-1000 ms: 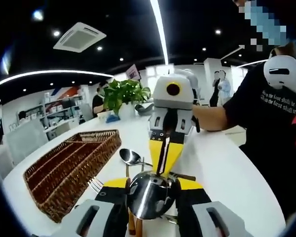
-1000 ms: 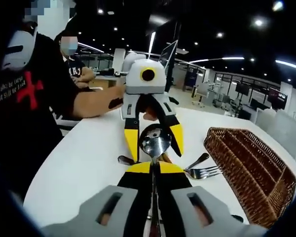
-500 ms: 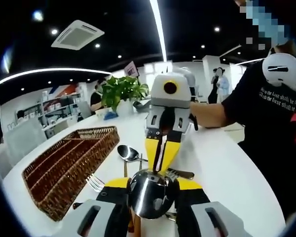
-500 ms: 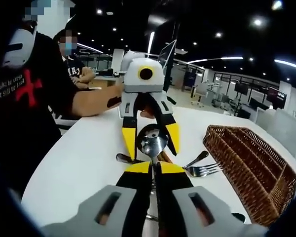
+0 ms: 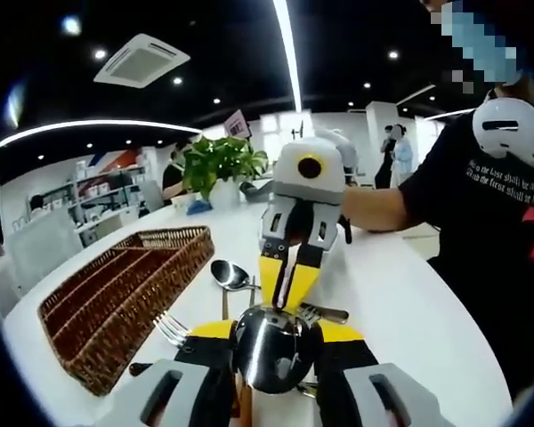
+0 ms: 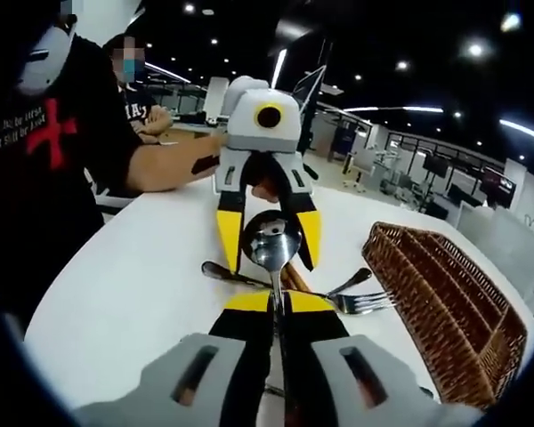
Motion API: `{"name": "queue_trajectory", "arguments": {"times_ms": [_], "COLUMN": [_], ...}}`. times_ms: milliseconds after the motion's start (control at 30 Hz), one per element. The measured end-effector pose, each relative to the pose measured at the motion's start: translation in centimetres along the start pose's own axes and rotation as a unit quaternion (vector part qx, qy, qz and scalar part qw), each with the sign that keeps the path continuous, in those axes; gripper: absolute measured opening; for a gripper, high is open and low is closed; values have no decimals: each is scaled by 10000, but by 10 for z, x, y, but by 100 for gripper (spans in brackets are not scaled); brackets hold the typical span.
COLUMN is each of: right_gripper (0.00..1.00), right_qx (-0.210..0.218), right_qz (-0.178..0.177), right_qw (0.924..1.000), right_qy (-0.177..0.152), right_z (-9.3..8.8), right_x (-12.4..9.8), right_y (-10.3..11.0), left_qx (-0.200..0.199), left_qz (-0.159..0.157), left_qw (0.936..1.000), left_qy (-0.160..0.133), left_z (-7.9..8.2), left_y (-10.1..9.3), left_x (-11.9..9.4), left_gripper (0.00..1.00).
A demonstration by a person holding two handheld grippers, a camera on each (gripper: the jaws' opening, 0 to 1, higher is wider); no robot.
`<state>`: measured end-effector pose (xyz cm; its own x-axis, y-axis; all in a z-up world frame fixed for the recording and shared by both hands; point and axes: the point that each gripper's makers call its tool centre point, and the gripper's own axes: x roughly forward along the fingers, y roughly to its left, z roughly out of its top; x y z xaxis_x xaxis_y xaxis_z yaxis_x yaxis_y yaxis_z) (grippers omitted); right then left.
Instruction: Arrange the knives, forks, and spoons in their matching storage slots by inserting each utensil handle-first until every utensil is classified and aligned in the correct compartment
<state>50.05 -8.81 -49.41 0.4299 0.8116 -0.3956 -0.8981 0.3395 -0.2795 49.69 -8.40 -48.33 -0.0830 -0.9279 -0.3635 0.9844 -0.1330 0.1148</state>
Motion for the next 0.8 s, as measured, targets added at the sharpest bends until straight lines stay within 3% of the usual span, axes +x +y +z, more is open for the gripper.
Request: {"name": "queue_trajectory", "arguments": {"times_ms": [100,467,800], "right_gripper": [1,1,2], "right_qx": [-220,-514,-434], "right_qz": [128,6,100], "right_qw": [9997,9985,9990], "right_qy": [64,175,1], "right_z": [1,5,2], "right_x": [-1,-5,-5], "right_y": [5,2,3], "left_qx": [-18,109,52], "left_qz": [-47,-27,-109], "left_qw": [10000,9999,9999], "left_qy": [-21,-110,-124], "left_z": [0,5,6], "left_y": [-2,-3,-6], "left_x": [0,-2,-2], "left_gripper": [34,33,32]}}
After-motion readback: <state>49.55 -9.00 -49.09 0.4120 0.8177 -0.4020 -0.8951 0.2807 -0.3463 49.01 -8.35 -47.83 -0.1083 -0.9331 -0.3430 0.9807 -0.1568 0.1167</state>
